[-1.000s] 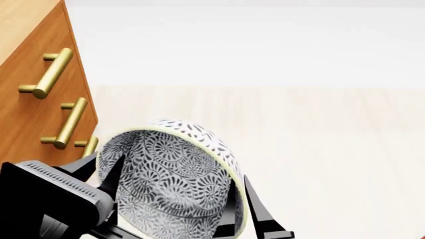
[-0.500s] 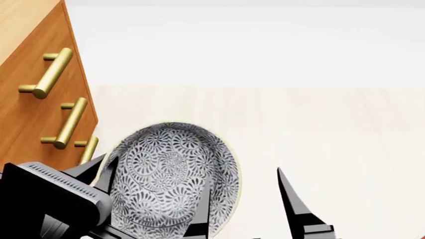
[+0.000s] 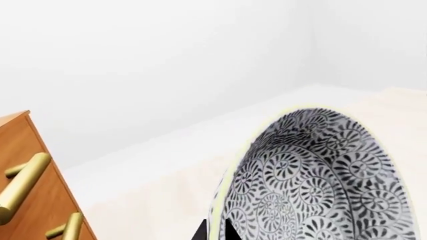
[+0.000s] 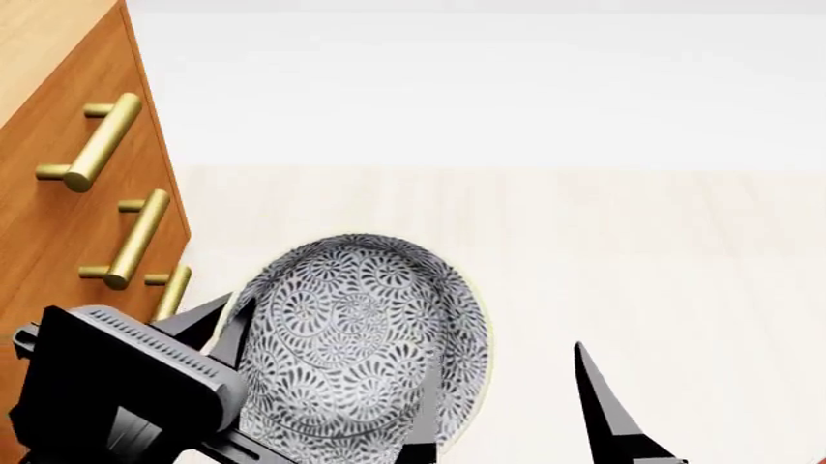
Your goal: Put the bowl on top of the cabinet.
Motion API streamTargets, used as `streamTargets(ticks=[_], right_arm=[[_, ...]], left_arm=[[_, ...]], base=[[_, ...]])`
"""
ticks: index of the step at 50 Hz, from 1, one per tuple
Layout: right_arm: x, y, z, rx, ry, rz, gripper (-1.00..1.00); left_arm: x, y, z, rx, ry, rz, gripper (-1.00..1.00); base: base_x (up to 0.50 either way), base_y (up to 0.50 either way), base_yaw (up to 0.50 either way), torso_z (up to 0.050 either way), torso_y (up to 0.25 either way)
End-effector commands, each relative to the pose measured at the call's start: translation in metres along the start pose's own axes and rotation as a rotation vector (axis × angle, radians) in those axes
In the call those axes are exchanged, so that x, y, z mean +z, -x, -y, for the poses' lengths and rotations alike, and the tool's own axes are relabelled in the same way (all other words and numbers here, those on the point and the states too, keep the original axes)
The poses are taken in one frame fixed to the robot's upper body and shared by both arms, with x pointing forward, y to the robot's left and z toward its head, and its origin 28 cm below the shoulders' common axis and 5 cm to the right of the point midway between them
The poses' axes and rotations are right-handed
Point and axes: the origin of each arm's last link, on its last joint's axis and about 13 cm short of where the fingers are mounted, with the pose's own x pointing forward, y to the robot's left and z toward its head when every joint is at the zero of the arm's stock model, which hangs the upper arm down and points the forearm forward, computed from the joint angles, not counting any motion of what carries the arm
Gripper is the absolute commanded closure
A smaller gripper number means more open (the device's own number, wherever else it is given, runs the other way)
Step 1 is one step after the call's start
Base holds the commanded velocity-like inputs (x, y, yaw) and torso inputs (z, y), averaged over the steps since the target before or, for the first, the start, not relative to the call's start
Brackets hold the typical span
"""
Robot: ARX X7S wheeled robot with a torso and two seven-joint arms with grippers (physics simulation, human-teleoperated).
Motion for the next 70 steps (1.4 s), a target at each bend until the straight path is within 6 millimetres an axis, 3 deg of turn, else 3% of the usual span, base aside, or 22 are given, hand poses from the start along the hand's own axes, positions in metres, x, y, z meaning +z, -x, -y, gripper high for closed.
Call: streamTargets(ticks=[1, 23, 37, 46, 56, 70], right_arm=[[0.003, 0.009, 0.012, -0.028, -0.088, 0.03, -1.0], [-0.009, 0.037, 0.046, -0.148, -0.331, 0.063, -1.0], [-0.025, 0.041, 0.065, -0.221, -0.46, 0.068, -1.0], [-0.024, 0.044, 0.07, -0.227, -0.488, 0.08, -1.0], [-0.023, 0.045, 0.069, -0.221, -0.484, 0.093, -1.0], [-0.017, 0.049, 0.07, -0.212, -0.527, 0.112, -1.0]], left_arm=[[0.01, -0.018, 0.001, 0.006, -0.026, 0.042, 1.0], [0.04, -0.054, 0.012, 0.114, -0.242, -0.014, 1.0], [0.067, -0.069, 0.013, 0.088, -0.24, -0.034, 1.0], [0.085, -0.074, 0.018, 0.115, -0.29, -0.059, 1.0], [0.115, -0.077, 0.014, 0.117, -0.338, -0.096, 1.0], [0.182, -0.081, -0.008, 0.183, -0.255, -0.062, 1.0]], base=[[0.0, 0.0, 0.0, 0.0, 0.0], [0.0, 0.0, 0.0, 0.0, 0.0], [0.0, 0.0, 0.0, 0.001, 0.001], [0.0, 0.0, 0.0, 0.0, 0.0], [0.0, 0.0, 0.0, 0.0, 0.001], [0.0, 0.0, 0.0, 0.0, 0.001]])
